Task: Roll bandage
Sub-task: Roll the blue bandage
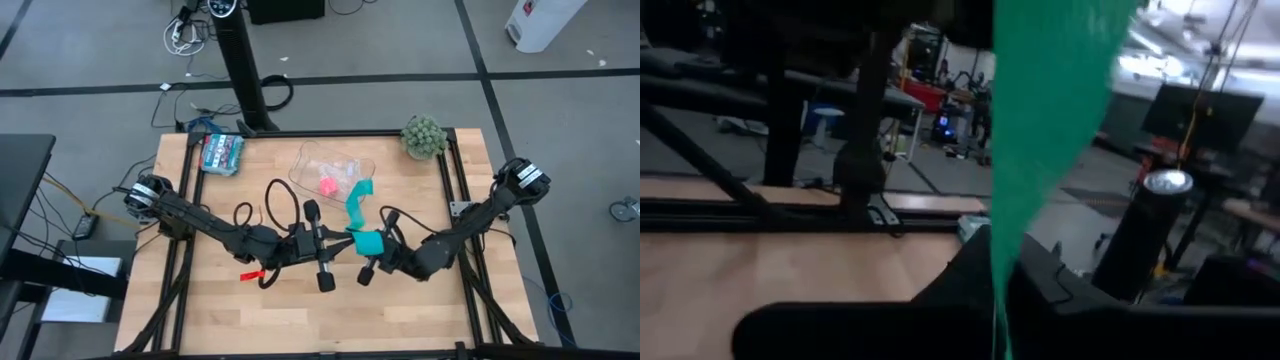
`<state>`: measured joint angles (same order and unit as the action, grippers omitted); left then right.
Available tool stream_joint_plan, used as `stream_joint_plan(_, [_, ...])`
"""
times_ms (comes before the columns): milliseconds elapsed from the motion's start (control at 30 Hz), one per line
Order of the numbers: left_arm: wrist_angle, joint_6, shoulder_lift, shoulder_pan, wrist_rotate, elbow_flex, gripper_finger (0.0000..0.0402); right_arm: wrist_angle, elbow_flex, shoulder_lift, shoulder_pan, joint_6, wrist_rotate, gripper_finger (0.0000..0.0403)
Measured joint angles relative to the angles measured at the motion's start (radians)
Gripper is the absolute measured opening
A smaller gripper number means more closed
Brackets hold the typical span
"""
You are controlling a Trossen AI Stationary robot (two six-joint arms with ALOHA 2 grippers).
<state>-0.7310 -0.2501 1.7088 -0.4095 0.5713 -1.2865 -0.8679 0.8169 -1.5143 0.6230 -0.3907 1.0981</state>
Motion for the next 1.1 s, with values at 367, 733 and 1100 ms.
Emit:
stream_joint_plan(367, [-0.017, 0.027, 0.0, -0.023, -0.079, 0.0, 0.0024, 0.074, 0.0, 0.234, 0.059, -0.274, 0.063, 0.0])
stream_joint_plan(733, [0.008, 0.04, 0.0, -0.03, -0.173, -0.038, 0.0024, 0.439, 0.0, 0.498, -0.055, -0.25, 0.032, 0.0])
stream_joint_plan(1100, [0.17, 0.109, 0.0, -0.015, -0.256, -0.098, 0.0024, 0.537, 0.0, 0.579, -0.226, -0.161, -0.215, 0.0])
